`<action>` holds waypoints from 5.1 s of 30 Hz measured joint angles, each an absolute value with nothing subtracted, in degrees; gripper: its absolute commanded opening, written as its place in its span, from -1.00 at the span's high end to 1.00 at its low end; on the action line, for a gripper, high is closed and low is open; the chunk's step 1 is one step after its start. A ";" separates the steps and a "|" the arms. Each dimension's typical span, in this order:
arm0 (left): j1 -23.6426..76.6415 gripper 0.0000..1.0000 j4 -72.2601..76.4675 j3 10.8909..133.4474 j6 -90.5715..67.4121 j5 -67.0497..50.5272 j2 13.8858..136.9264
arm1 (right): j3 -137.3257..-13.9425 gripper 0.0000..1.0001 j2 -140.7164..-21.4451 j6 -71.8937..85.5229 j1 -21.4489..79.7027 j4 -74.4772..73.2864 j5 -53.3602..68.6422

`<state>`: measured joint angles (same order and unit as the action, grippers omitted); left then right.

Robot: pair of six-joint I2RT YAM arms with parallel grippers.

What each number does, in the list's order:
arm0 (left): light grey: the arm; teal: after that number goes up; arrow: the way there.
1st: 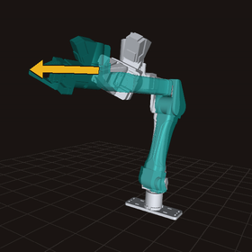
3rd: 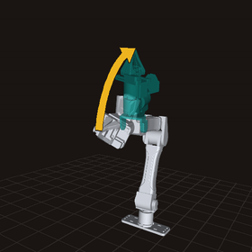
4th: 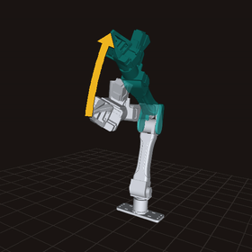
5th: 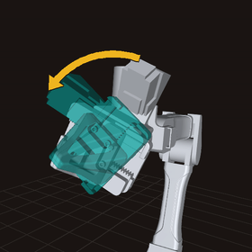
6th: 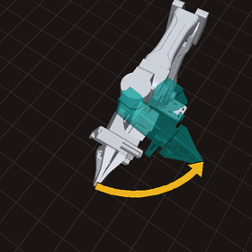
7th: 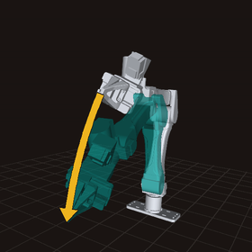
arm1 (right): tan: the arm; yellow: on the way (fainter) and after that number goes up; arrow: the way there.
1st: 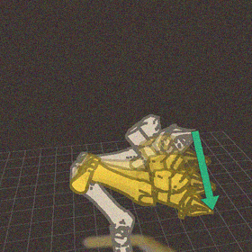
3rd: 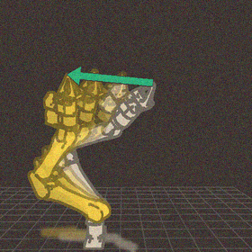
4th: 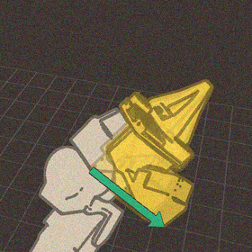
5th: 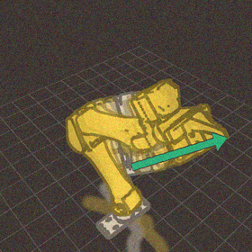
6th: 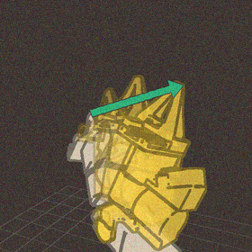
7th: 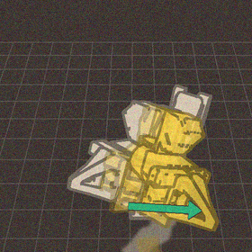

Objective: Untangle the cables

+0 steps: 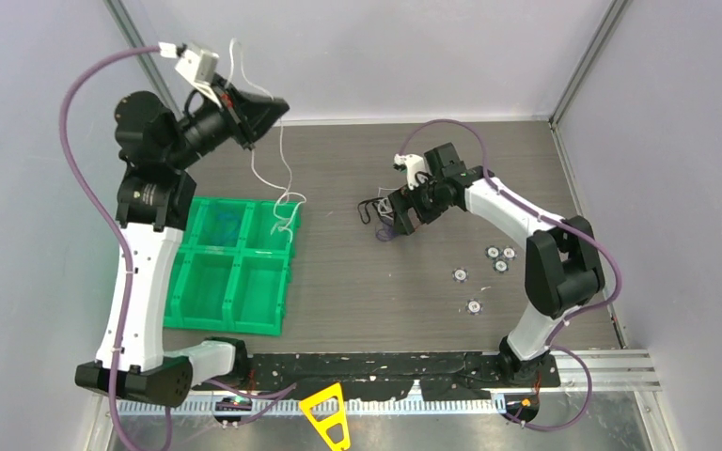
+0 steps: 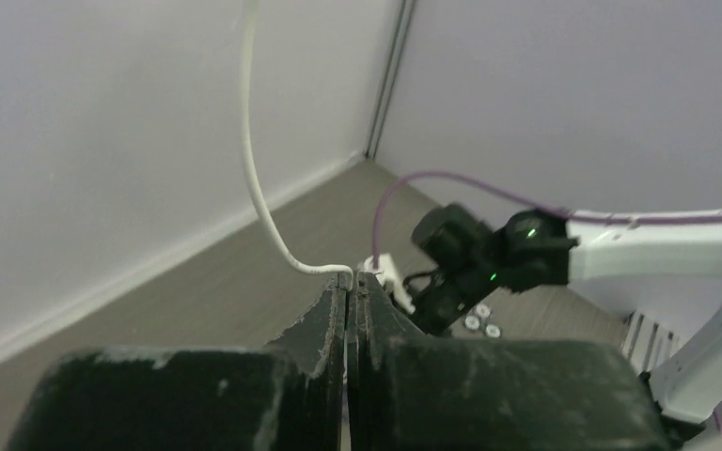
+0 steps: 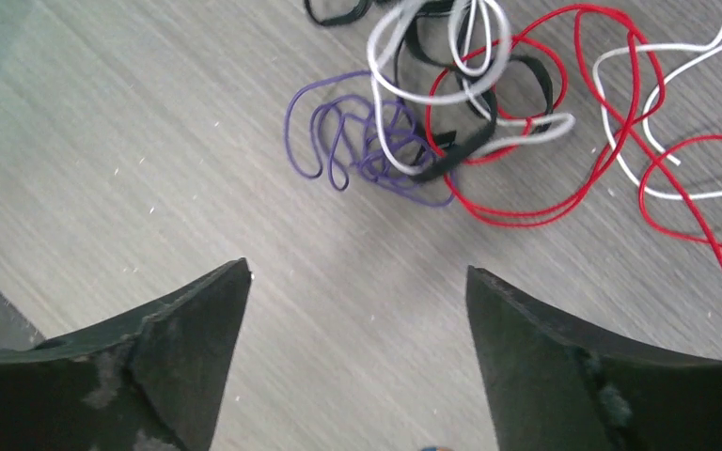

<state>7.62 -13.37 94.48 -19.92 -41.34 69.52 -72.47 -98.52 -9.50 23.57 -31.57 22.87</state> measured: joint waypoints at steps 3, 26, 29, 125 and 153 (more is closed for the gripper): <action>6.94 1.00 -17.23 87.68 -15.59 -40.58 67.07 | -72.66 -0.91 -96.05 -11.05 23.57 -34.26 22.90; -2.96 1.00 -19.70 60.03 -2.13 -44.56 64.03 | -72.69 -0.90 -91.22 -13.43 22.55 -39.35 22.76; -2.98 1.00 -19.88 60.10 -1.52 -43.97 64.29 | -72.69 -0.91 -91.24 -13.43 22.37 -39.57 22.85; -3.70 -0.36 -40.23 70.02 26.39 -28.91 78.87 | -70.81 -0.91 -94.54 -14.28 20.01 -42.11 26.11; -1.98 -0.22 -48.77 110.67 11.70 -19.81 125.89 | -70.81 -0.91 -97.14 -14.48 19.33 -42.33 26.74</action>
<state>-1.98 -48.77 110.67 11.70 -19.81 125.89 -70.81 -97.14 -14.48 19.33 -42.33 26.74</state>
